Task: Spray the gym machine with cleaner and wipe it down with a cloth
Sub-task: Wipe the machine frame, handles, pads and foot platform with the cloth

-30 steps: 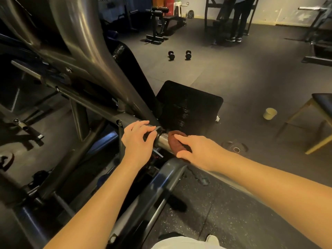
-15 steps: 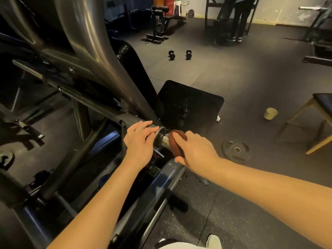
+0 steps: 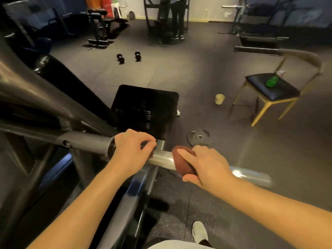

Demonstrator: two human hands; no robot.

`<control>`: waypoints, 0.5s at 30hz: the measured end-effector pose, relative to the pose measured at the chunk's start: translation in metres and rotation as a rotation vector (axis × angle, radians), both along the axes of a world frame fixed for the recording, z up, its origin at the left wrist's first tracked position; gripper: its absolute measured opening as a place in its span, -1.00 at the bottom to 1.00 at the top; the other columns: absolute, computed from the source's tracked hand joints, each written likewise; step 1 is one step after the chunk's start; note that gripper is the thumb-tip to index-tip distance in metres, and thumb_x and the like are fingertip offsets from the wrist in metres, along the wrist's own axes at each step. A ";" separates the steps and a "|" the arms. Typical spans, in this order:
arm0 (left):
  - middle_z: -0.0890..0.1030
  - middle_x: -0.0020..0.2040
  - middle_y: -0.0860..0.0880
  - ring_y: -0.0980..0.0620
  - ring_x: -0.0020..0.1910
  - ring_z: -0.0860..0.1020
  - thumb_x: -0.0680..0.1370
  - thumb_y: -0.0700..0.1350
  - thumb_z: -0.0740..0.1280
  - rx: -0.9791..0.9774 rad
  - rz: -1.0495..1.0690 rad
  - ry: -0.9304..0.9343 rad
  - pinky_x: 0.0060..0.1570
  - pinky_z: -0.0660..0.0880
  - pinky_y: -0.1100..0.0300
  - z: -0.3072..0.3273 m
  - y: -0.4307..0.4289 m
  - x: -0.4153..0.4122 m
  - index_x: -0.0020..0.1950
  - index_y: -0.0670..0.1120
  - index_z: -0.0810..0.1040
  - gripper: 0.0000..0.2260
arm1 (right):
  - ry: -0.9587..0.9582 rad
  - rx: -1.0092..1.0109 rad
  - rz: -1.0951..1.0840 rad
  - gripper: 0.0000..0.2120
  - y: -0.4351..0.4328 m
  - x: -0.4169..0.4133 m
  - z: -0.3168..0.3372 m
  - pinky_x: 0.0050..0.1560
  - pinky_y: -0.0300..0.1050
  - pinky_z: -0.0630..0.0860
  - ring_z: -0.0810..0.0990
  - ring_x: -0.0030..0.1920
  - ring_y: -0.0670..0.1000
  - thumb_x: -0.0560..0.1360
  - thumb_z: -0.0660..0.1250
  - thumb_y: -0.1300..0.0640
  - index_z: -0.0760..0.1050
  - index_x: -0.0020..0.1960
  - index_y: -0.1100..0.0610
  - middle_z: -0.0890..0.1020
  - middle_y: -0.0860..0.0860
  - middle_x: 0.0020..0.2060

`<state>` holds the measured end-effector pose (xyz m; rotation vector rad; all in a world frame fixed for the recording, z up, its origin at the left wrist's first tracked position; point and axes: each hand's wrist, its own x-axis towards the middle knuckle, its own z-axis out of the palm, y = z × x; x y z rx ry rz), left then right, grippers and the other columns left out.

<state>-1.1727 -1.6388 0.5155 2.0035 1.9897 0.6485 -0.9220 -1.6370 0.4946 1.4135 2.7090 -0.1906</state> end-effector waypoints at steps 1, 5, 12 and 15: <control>0.65 -0.05 0.24 0.17 0.08 0.53 0.61 0.12 0.35 -0.057 -0.059 -0.025 0.26 0.35 0.01 0.002 0.001 0.008 0.04 0.19 0.71 -0.86 | 0.030 0.023 -0.009 -0.22 -0.004 0.023 -0.004 -0.11 0.03 0.47 0.55 0.02 0.18 0.46 0.45 -0.32 0.31 0.55 -0.05 0.53 0.09 0.11; 0.61 -0.03 0.25 0.19 0.10 0.48 0.59 0.11 0.39 -0.144 -0.150 -0.017 0.22 0.23 0.07 -0.001 0.000 0.025 -0.06 0.19 0.70 -0.89 | 0.104 0.134 -0.085 -0.27 -0.022 0.101 -0.020 -0.23 0.00 0.56 0.59 -0.14 0.13 0.41 0.35 -0.41 0.41 0.45 -0.04 0.58 0.03 0.02; 0.57 -0.01 0.20 0.17 0.10 0.46 0.56 0.09 0.44 -0.179 -0.118 -0.218 0.32 0.33 -0.05 -0.011 -0.002 0.019 -0.12 0.18 0.63 -0.93 | 0.169 0.221 -0.187 -0.26 -0.037 0.092 -0.021 -0.09 0.07 0.56 0.61 0.00 0.18 0.33 0.57 -0.26 0.50 0.42 0.00 0.61 0.05 0.12; 0.56 -0.02 0.20 0.16 0.08 0.48 0.55 0.07 0.45 -0.189 -0.127 -0.225 0.31 0.38 -0.12 -0.009 -0.002 0.021 -0.14 0.18 0.62 -0.92 | 0.260 0.218 -0.140 -0.17 -0.030 0.034 -0.023 0.01 0.14 0.57 0.61 0.06 0.20 0.24 0.69 -0.14 0.48 0.41 0.03 0.62 0.09 0.14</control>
